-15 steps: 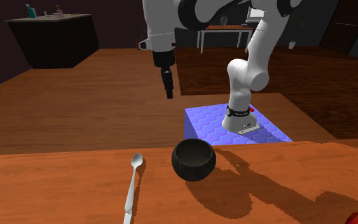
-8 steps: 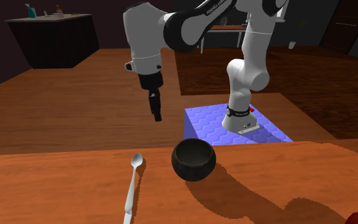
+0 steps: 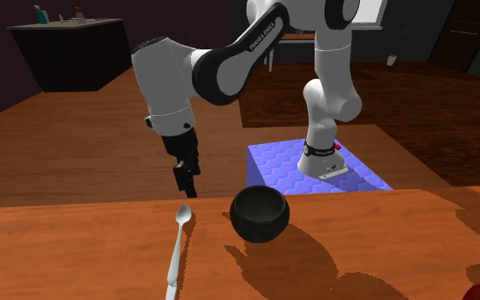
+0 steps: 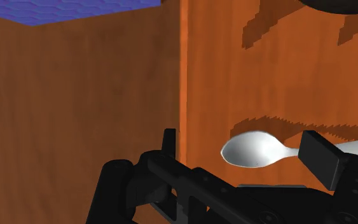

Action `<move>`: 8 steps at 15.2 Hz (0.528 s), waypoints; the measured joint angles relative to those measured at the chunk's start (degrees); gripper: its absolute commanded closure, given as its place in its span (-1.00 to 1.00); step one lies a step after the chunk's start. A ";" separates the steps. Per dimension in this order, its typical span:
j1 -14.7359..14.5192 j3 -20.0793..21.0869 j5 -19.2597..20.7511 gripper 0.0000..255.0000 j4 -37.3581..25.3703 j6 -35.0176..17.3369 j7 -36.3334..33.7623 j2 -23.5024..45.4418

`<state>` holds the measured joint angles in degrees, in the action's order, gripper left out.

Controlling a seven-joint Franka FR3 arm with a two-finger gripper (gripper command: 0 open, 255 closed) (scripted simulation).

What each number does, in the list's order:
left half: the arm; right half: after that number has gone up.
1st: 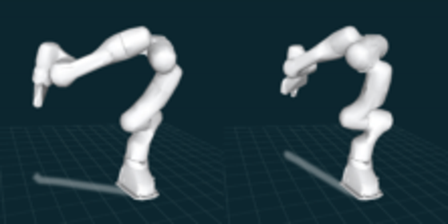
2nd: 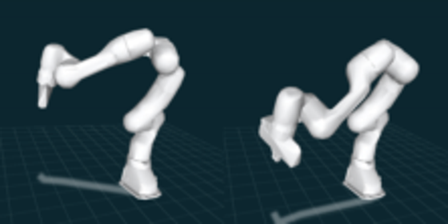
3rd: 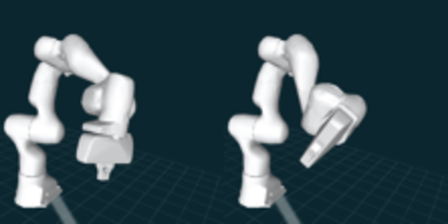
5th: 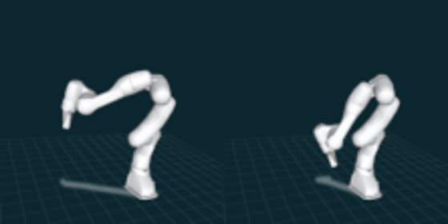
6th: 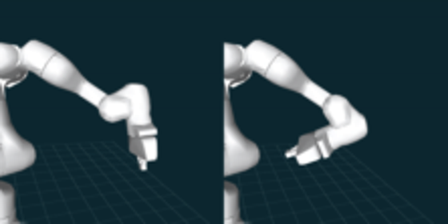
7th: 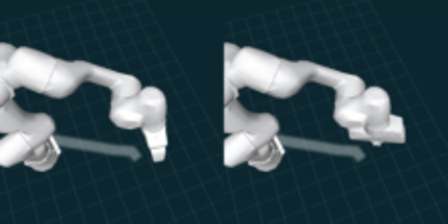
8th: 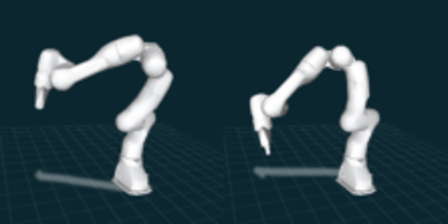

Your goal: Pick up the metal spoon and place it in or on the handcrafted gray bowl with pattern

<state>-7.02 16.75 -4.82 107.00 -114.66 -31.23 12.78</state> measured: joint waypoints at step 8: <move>-2.42 0.04 1.84 -1.00 -5.34 -3.16 -4.12 9.02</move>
<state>-9.44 16.79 -2.98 101.65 -117.81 -35.35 21.79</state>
